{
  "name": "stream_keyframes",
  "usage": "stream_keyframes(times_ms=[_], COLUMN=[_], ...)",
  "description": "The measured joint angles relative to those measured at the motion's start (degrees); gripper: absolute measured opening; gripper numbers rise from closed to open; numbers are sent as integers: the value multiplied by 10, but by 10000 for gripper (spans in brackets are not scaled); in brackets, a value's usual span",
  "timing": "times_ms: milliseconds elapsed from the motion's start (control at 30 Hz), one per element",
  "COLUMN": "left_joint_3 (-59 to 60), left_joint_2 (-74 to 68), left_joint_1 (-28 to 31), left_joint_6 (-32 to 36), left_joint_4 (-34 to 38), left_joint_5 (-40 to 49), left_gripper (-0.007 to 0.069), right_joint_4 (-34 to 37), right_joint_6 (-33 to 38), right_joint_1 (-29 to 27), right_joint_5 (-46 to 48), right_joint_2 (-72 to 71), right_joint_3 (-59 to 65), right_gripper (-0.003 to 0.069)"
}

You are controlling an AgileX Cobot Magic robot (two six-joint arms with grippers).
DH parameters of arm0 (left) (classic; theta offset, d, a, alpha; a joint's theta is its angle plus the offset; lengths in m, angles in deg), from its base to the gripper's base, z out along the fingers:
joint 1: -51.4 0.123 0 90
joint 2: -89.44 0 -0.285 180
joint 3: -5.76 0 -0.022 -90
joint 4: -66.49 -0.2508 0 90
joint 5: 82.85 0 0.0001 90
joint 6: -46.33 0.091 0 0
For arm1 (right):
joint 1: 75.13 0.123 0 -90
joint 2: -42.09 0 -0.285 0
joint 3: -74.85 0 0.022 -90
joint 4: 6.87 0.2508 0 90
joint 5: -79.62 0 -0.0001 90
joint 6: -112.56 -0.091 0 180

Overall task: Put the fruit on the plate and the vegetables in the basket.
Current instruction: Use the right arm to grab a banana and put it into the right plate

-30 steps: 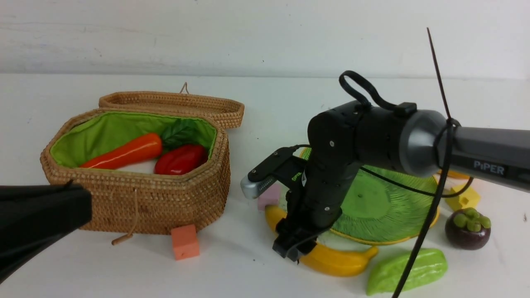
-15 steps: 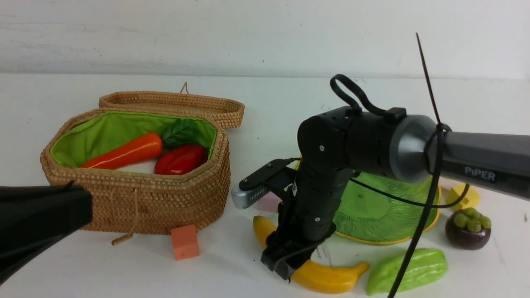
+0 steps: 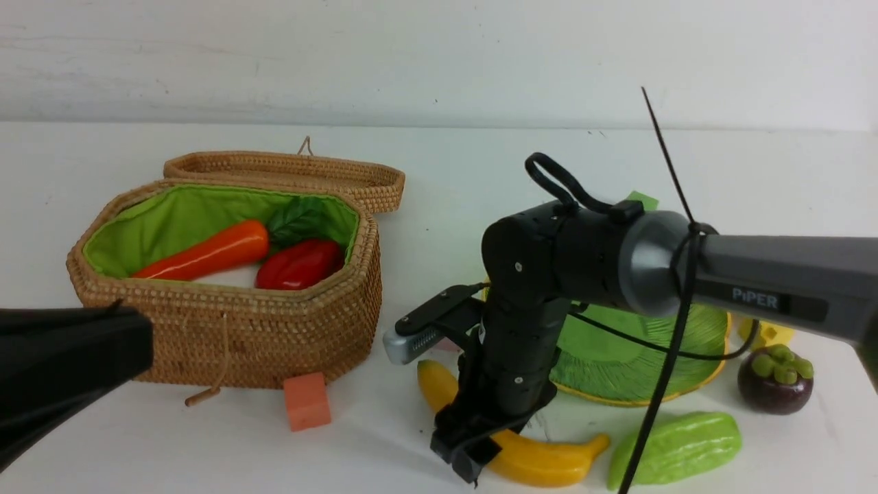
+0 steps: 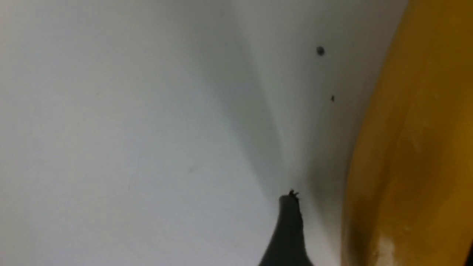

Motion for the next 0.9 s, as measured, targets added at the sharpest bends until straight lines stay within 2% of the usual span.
stream_keyframes(times_ms=[167,433,567,700,800,900], left_joint_3=[0,0,0,0,0,0], left_joint_2=[0,0,0,0,-7,-18], left_joint_1=[0,0,0,0,0,0], left_joint_6=[0,0,3,37,88,147], left_joint_4=[0,0,0,8,48,106], left_joint_5=[0,0,0,1,2,2], left_gripper=[-13,-13,-13,-13,-13,-13], right_joint_4=[0,23,66,71,57,39], right_joint_6=[-3,-3,-3,-15,-39,-62], right_joint_1=[0,0,0,-8,-42,-106], right_joint_5=[0,18,24,25,7,-30], right_joint_2=[1,-42,-126,-199,-236,-238], right_joint_3=[0,1,1,1,1,1], right_gripper=[304,310,310,310,310,310])
